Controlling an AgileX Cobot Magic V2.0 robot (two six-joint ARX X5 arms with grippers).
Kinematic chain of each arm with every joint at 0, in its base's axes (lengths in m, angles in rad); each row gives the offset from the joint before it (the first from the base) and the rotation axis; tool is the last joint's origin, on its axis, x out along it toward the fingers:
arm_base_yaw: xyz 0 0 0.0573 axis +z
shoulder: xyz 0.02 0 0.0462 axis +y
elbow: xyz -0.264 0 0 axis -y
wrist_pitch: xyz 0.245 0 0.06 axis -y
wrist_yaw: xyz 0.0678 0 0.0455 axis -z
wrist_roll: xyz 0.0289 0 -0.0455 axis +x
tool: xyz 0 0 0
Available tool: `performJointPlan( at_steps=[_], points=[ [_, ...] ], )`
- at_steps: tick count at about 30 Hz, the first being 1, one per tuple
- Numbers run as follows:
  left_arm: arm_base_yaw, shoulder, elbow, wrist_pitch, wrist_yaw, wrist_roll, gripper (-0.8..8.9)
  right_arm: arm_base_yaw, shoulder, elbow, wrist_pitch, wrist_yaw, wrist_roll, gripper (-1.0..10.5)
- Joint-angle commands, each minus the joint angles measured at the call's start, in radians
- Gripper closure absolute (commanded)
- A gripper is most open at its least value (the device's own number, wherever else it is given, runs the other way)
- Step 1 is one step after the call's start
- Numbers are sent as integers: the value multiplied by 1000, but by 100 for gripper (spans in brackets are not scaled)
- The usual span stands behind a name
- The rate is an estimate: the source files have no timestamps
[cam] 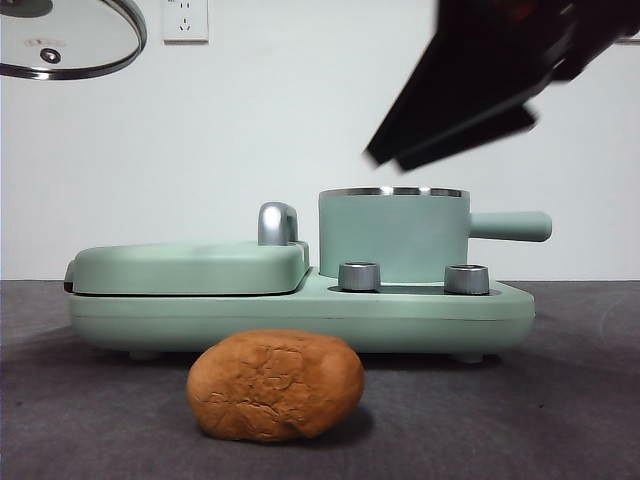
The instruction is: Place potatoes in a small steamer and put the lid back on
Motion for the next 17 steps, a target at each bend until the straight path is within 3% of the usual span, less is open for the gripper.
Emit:
performJointPlan(
  at_steps=[1,17],
  points=[
    [-1,-2,17,25,0,-4,798,35,87,20,40,1,17,606],
    [-1,-2,17,26,0,-3,798,123,360,23,143,5,20,561]
  ],
)
